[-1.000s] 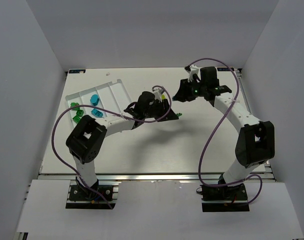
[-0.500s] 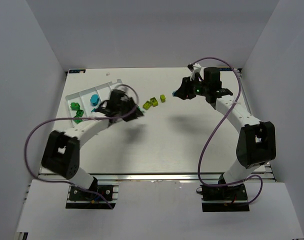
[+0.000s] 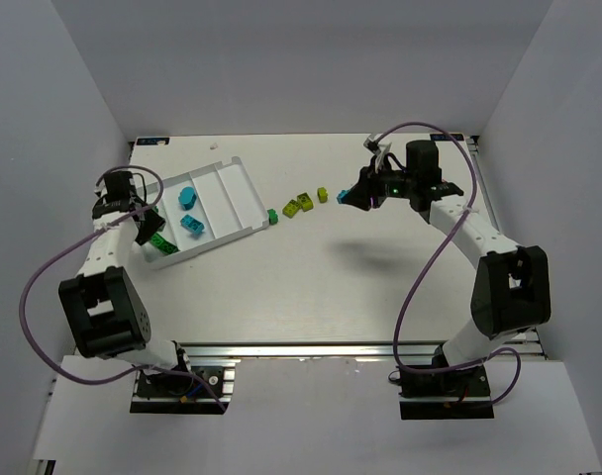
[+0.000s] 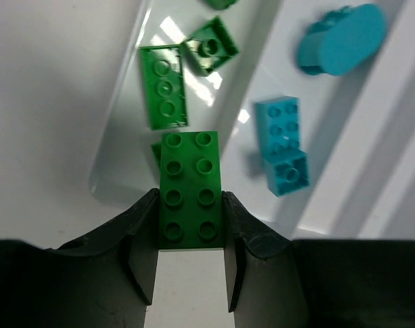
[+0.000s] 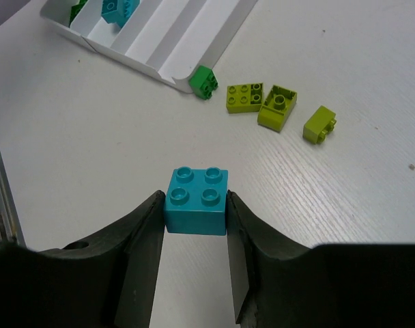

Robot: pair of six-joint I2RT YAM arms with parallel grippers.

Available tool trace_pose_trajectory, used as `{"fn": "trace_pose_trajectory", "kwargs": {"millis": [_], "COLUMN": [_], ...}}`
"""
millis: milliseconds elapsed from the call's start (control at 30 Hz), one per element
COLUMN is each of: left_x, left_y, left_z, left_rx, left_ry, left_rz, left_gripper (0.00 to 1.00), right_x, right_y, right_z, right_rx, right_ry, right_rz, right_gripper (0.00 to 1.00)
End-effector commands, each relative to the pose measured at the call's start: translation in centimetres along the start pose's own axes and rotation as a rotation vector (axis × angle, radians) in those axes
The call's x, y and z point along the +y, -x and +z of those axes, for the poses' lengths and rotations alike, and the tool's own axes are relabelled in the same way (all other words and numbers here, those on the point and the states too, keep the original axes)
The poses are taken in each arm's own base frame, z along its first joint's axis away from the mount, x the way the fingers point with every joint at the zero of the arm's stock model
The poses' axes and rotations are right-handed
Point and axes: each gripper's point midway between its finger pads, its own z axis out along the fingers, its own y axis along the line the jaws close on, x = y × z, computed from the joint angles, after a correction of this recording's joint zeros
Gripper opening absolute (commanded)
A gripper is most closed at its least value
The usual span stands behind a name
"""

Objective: Sort the legos into containers by color

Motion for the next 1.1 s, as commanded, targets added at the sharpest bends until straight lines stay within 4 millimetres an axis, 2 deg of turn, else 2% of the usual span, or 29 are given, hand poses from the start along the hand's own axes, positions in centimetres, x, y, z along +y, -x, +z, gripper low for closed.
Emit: {"fn": "trace_pose_trajectory", "kwargs": {"millis": [0, 100, 167, 200, 267, 300, 400, 500, 600, 700, 833, 900, 933, 967, 1000, 1033, 1067], "left_x": [0.7, 0.9, 1.0, 1.0, 1.1, 1.2, 1.2, 1.0, 0.4, -0.6, -1.4, -1.8, -2.4, -3.3, -3.4, -4.4, -4.4], "left_y": [2.6, 2.7, 2.7, 2.5, 2.6, 2.5, 2.5, 2.6, 3.4, 4.8, 4.9, 4.9, 4.9, 4.7, 4.0, 3.7, 3.5], "left_z": [0.5, 2.1, 2.7, 3.1, 3.3, 3.4, 3.5, 3.2, 1.9, -0.1, -1.6, -3.1, -3.7, -4.5, -5.6, -6.4, -7.1], "left_rx": [-0.029, -0.003, 0.009, 0.016, 0.014, 0.017, 0.018, 0.015, -0.017, -0.076, -0.063, -0.09, -0.107, -0.108, -0.12, -0.12, -0.129], "left_ry": [0.043, 0.061, 0.072, 0.075, 0.08, 0.084, 0.082, 0.072, 0.038, -0.012, -0.05, -0.091, -0.133, -0.191, -0.228, -0.293, -0.31], "left_rz": [0.026, 0.047, 0.058, 0.063, 0.068, 0.071, 0.081, 0.084, 0.074, 0.062, 0.061, 0.04, 0.025, 0.003, -0.011, -0.029, -0.044], "left_gripper": [0.14, 0.19, 0.27, 0.38, 0.5, 0.62, 0.7, 0.73, 0.74, 0.75, 0.75, 0.73, 0.7, 0.65, 0.51, 0.35, 0.35], "right_x": [0.4, 0.2, 0.3, 0.3, 0.5, 0.7, 1.1, 1.7, 2.8, 4.6, 7.5, 8.3, 10.0, 10.7, 10.6, 12.9, 13.7], "right_y": [2.4, 2.2, 2.1, 2.0, 1.9, 2.0, 2.0, 2.0, 2.5, 2.4, 3.8, 4.3, 4.6, 5.0, 4.0, 5.4, 5.2], "right_z": [0.0, 0.2, 0.2, 0.2, 0.3, 0.2, 0.4, 0.8, 1.5, 3.1, 6.6, 8.5, 10.5, 11.7, 13.7, 15.2, 16.5], "right_rx": [-0.036, -0.021, -0.014, -0.011, -0.006, -0.007, -0.002, 0.006, 0.002, 0.022, 0.022, 0.021, 0.016, -0.001, 0.018, -0.018, -0.016], "right_ry": [0.05, 0.055, 0.061, 0.063, 0.074, 0.085, 0.104, 0.138, 0.188, 0.233, 0.298, 0.303, 0.335, 0.345, 0.348, 0.377, 0.395], "right_rz": [-0.09, -0.082, -0.083, -0.083, -0.088, -0.092, -0.114, -0.132, -0.2, -0.267, -0.349, -0.391, -0.428, -0.475, -0.484, -0.542, -0.554], "right_gripper": [0.0, 0.0, 0.0, 0.0, 0.0, 0.0, 0.0, 0.0, 0.0, 0.0, 0.0, 0.0, 0.0, 0.0, 0.0, 0.0, 0.0]}}
